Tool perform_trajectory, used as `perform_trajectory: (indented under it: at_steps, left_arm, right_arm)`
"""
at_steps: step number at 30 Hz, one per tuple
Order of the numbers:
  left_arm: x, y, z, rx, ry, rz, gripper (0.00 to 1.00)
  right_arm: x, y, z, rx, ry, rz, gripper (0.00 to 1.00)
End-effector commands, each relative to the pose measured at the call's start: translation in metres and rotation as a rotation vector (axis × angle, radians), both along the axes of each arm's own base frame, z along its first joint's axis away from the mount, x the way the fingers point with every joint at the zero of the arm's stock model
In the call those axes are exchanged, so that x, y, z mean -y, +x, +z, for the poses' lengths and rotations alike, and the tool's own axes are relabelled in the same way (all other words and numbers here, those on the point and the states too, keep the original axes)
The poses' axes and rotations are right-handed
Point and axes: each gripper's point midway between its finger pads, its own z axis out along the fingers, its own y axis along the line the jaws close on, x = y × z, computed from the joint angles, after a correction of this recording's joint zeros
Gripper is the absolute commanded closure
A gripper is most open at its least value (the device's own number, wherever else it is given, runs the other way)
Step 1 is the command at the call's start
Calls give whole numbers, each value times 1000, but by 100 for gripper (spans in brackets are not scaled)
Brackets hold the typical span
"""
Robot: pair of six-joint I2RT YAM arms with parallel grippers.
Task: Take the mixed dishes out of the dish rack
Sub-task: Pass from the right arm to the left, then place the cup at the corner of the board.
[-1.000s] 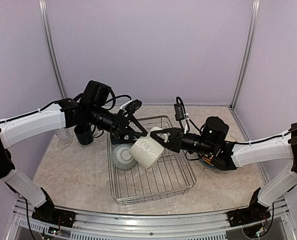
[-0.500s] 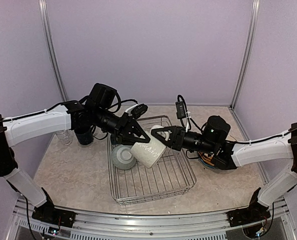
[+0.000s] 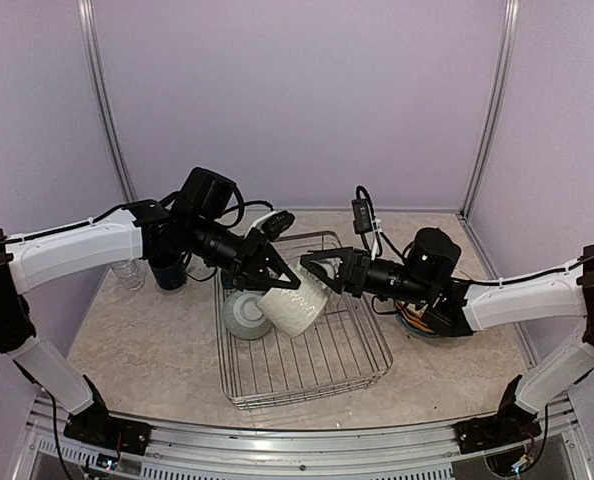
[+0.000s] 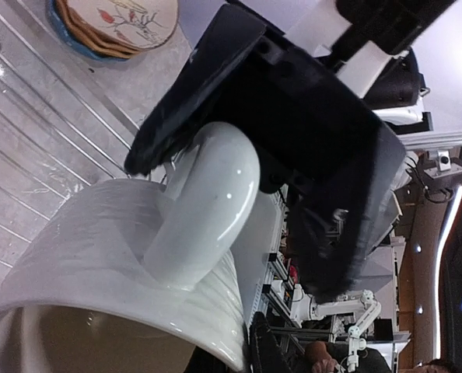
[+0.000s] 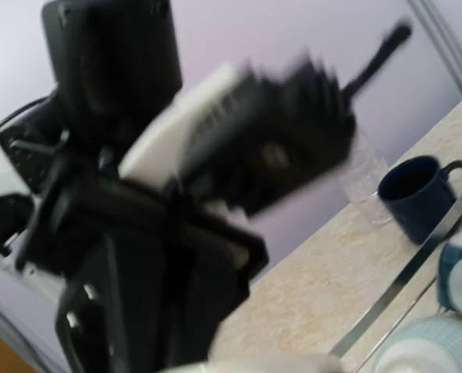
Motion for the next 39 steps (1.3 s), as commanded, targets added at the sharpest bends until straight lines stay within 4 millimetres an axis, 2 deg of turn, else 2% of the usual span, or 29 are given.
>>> perform_trajectory:
  at_steps: [1, 3, 5, 9, 12, 14, 16, 19, 24, 29, 32, 39]
  left_arm:
    - [-15, 15, 1, 63, 72, 126, 100]
    - [-24, 22, -2, 81, 107, 173, 100]
    - [-35, 29, -6, 100, 144, 220, 100]
    - [-68, 49, -12, 161, 274, 373, 100]
    - [-102, 58, -10, 256, 386, 516, 100]
    - [-134, 65, -9, 310, 480, 652, 100]
    - [-178, 73, -16, 341, 623, 843, 100]
    - [-248, 72, -31, 309, 793, 1098, 100]
    - [-334, 58, -70, 72, 955, 1346, 100]
    - [-396, 53, -112, -248, 962, 1592, 100]
    - [-414, 57, -132, -354, 937, 1676, 100]
    - [-439, 90, -142, -366, 913, 1786, 100]
  right_arm:
    - [3, 23, 4, -7, -32, -96, 17]
    - [5, 27, 1, -22, -53, -113, 7]
    - [8, 30, -1, -21, -72, -124, 2]
    - [11, 40, -7, -30, -123, -158, 0]
    - [10, 41, -12, -34, -138, -158, 0]
    - [8, 44, -18, -38, -149, -155, 0]
    - [4, 45, -25, -53, -160, -143, 0]
    - [-2, 45, -33, -74, -160, -117, 0]
    - [-4, 46, -43, -98, -168, -108, 0]
    - [-3, 44, -54, -127, -181, -101, 0]
    - [-1, 43, -55, -136, -173, -105, 0]
    - [3, 41, -58, -147, -181, -111, 0]
